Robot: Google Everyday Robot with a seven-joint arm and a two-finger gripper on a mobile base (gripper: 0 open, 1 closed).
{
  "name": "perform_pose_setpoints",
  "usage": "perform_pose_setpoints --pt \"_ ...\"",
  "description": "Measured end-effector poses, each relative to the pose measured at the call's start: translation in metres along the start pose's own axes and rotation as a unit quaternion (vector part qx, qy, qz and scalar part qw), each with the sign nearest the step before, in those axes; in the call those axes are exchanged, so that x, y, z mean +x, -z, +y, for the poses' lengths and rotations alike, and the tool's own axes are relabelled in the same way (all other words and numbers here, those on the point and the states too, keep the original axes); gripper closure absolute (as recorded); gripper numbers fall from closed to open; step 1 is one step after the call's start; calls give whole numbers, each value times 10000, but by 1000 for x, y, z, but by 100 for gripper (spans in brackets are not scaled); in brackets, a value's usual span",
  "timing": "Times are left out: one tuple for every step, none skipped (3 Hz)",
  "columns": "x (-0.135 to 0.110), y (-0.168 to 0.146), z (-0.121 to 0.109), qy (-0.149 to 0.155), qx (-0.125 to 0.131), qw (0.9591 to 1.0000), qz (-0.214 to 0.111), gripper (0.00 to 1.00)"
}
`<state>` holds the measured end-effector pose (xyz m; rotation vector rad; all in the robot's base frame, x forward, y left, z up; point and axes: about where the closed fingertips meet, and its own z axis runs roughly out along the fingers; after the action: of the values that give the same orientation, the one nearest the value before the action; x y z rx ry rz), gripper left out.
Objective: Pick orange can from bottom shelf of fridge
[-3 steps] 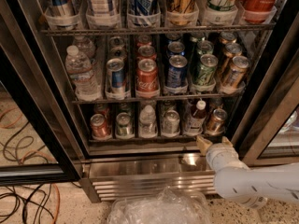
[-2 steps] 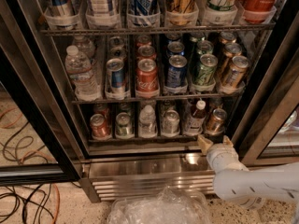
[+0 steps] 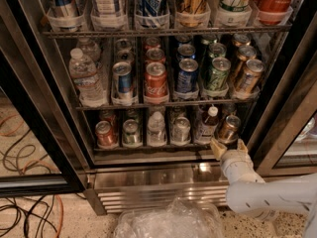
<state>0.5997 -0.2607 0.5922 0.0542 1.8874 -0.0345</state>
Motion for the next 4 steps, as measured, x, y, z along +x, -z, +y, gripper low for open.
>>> perform_pose_setpoints --pt "-7 -7 0 -59 -30 9998 -175 30" --pt "-13 -15 0 -52 -62 9995 -293 30" --pt "-15 -20 -7 -30 35 9994 -354 29" --pt "-14 -23 -19 -28 186 9991 -382 29"
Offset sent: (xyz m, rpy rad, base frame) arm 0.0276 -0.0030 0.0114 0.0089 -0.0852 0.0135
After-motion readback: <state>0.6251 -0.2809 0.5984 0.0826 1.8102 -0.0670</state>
